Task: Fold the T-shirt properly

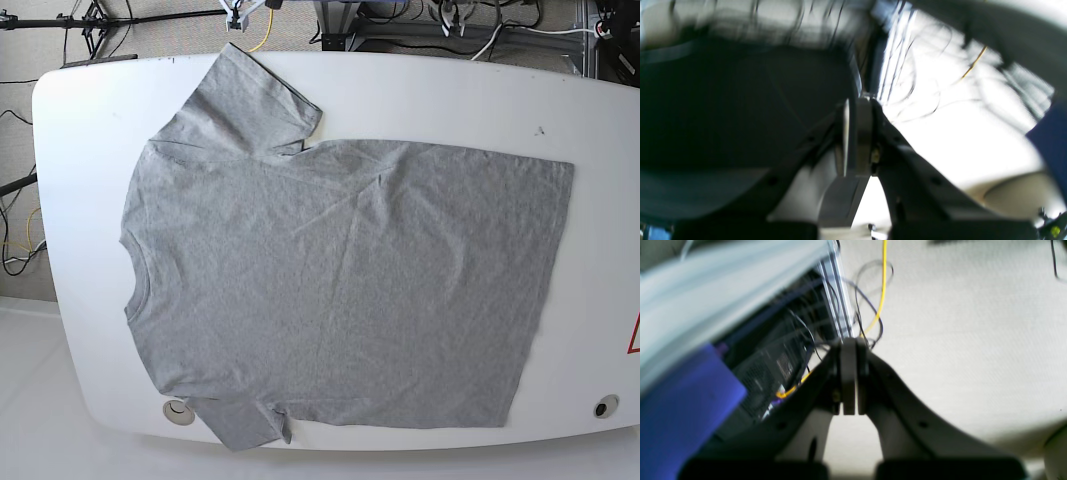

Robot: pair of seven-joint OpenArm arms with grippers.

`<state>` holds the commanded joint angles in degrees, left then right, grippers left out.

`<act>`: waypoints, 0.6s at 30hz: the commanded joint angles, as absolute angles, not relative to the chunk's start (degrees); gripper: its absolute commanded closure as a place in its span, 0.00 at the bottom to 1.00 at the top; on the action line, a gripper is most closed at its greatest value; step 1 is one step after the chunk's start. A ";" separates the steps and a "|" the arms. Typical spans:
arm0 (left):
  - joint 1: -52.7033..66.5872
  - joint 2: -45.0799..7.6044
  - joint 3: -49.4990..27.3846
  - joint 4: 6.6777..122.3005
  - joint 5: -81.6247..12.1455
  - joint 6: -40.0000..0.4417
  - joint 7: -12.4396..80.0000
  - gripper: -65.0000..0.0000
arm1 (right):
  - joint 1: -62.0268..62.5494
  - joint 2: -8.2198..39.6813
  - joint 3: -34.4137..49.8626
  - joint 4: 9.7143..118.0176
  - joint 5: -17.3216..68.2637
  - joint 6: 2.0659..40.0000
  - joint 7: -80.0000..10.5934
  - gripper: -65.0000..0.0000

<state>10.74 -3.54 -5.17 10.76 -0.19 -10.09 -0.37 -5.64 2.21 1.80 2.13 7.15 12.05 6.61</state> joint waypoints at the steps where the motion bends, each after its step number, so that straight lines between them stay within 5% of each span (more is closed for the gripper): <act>1: 11.18 -3.61 -5.16 11.52 -0.25 -10.14 -0.21 0.94 | -6.12 2.48 1.70 2.87 7.14 12.52 6.50 1.00; 6: 16.83 -3.41 -5.16 22.11 -0.46 -10.46 0.52 0.99 | -11.78 5.39 1.34 10.82 7.80 14.74 5.76 1.00; 18: 21.58 -3.31 -5.18 31.02 -0.51 -10.48 -0.78 1.00 | -17.48 7.28 1.94 20.72 7.91 13.58 5.86 1.00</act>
